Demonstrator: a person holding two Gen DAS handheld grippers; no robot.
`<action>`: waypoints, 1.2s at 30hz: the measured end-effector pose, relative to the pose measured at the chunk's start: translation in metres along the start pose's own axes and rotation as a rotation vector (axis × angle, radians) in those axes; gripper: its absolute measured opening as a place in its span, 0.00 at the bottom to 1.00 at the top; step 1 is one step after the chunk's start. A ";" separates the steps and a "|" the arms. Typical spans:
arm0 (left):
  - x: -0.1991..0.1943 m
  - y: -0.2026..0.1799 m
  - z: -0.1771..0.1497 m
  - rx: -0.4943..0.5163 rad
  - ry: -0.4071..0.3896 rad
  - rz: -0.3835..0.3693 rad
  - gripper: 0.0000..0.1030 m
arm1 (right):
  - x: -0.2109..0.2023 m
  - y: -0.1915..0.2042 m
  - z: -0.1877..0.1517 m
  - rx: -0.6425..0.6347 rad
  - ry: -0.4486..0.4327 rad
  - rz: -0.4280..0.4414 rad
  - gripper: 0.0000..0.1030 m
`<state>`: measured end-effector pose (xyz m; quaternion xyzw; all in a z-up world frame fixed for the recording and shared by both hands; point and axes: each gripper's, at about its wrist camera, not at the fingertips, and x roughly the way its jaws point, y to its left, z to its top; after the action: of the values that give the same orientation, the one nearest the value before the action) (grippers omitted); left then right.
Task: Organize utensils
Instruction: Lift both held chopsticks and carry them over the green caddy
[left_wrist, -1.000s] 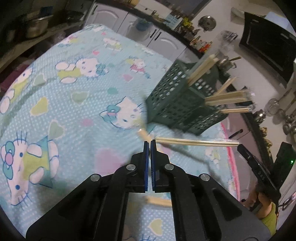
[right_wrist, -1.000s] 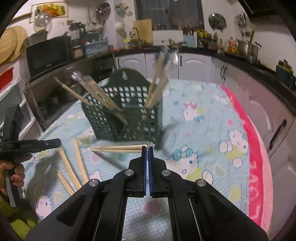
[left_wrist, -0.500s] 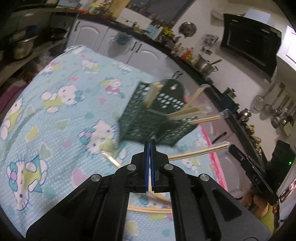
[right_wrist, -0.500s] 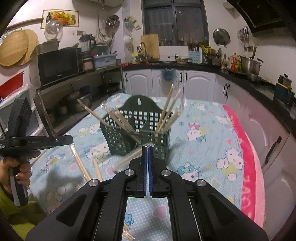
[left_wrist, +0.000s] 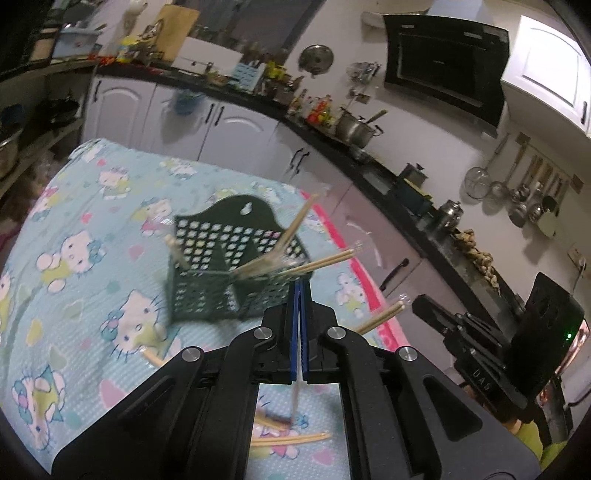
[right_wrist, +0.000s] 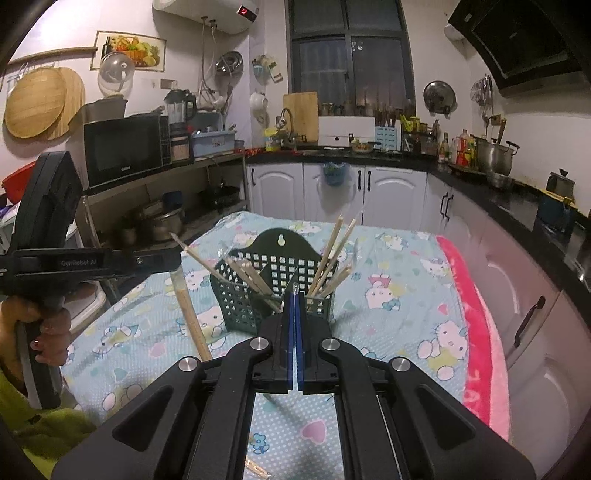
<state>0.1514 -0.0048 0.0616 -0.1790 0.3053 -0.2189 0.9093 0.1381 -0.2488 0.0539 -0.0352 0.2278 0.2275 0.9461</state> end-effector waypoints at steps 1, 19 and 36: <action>0.000 -0.003 0.002 0.004 -0.001 -0.008 0.00 | -0.003 -0.001 0.001 0.001 -0.005 -0.003 0.01; -0.016 -0.057 0.044 0.094 -0.066 -0.111 0.00 | -0.039 -0.003 0.031 0.016 -0.109 -0.016 0.01; -0.046 -0.092 0.108 0.172 -0.214 -0.123 0.00 | -0.054 0.005 0.085 -0.013 -0.194 -0.002 0.01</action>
<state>0.1608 -0.0378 0.2067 -0.1413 0.1751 -0.2792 0.9335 0.1285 -0.2524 0.1546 -0.0193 0.1338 0.2302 0.9637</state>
